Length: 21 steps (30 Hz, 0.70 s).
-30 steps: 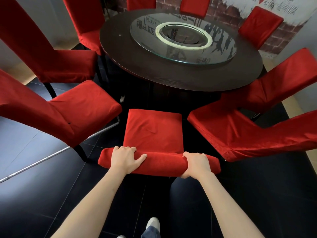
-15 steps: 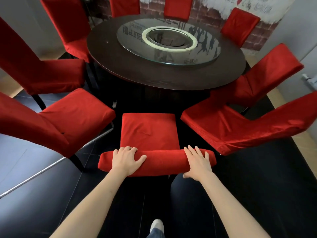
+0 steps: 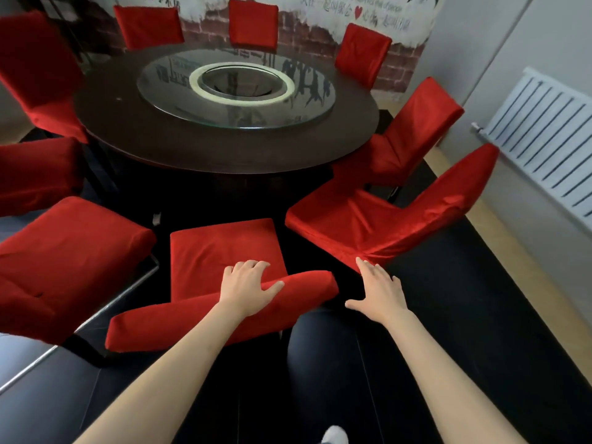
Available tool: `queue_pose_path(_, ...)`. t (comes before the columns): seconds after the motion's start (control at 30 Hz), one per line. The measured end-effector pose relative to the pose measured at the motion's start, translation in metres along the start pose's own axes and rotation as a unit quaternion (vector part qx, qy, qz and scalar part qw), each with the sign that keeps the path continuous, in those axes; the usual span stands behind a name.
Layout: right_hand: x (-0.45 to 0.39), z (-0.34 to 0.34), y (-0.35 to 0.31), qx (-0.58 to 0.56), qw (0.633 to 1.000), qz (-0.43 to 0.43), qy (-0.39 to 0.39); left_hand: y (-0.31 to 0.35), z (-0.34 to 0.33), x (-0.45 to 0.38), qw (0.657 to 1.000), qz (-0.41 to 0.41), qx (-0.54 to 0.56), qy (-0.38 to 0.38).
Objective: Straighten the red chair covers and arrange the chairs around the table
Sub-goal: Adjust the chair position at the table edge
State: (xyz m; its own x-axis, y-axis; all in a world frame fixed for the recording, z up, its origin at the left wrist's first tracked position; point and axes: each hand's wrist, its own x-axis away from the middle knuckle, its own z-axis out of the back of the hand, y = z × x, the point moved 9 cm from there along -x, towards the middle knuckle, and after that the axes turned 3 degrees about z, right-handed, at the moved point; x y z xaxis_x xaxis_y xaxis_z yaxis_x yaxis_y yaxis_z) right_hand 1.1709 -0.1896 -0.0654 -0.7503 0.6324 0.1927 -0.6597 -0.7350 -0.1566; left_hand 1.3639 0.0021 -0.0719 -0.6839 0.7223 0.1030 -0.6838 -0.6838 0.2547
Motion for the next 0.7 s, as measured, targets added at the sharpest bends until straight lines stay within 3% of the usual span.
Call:
queue_pose_path(0.47,-0.057,0.115,0.239,0.027,0.997,-0.017,0.063,0.254,-0.025,-0.1,0.998,-0.026,0.051,0.03)
queue_pose_path(0.7,-0.09,0.126,0.316,0.021,0.999,-0.014,0.046,0.342,-0.021,-0.154,0.996,-0.043,0.055,0.047)
